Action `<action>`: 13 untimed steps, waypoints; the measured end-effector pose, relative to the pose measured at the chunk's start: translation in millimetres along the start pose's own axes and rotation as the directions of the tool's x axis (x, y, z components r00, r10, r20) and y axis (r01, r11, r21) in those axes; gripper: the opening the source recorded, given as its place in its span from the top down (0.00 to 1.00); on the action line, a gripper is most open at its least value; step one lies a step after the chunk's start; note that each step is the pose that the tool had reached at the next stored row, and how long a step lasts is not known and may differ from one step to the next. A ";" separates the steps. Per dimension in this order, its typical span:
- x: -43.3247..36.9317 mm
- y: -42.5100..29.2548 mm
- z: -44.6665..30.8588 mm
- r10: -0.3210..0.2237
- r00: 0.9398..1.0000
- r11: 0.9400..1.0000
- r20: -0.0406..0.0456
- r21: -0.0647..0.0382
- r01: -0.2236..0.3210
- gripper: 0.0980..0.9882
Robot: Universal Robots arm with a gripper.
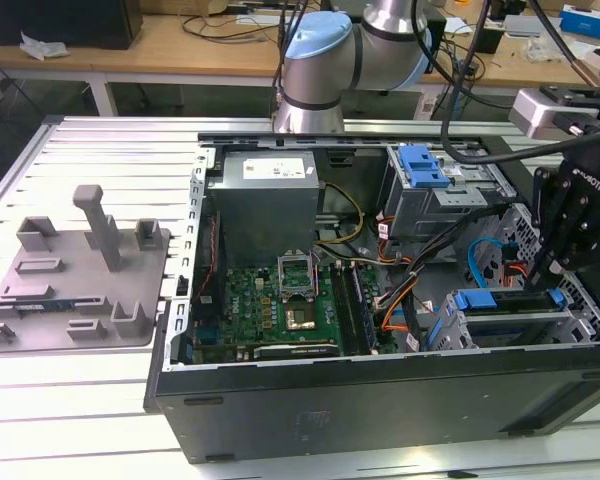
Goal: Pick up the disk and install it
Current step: 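Insert the first disk wire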
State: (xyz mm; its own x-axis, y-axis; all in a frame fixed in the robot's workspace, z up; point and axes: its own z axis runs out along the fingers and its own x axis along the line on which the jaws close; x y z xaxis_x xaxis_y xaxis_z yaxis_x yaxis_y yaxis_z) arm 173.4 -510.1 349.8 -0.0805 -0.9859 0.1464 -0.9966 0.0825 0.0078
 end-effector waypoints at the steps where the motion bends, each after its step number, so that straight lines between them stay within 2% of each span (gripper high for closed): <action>1: 0.0 0.1 0.0 0.000 1.000 1.000 0.000 0.000 0.000 0.93; 9: 0.0 0.0 0.0 -0.007 1.000 1.000 0.000 0.001 0.007 0.93; 11: -0.1 0.1 -0.1 -0.012 1.000 1.000 0.000 0.003 0.012 0.93; 13: -0.4 0.3 0.0 -0.018 1.000 1.000 0.004 0.010 0.018 0.93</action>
State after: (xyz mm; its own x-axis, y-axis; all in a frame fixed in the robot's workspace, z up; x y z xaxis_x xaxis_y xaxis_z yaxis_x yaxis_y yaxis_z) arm 173.2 -509.6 349.7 -0.0626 -0.9878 0.1427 -0.9980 0.0634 0.0006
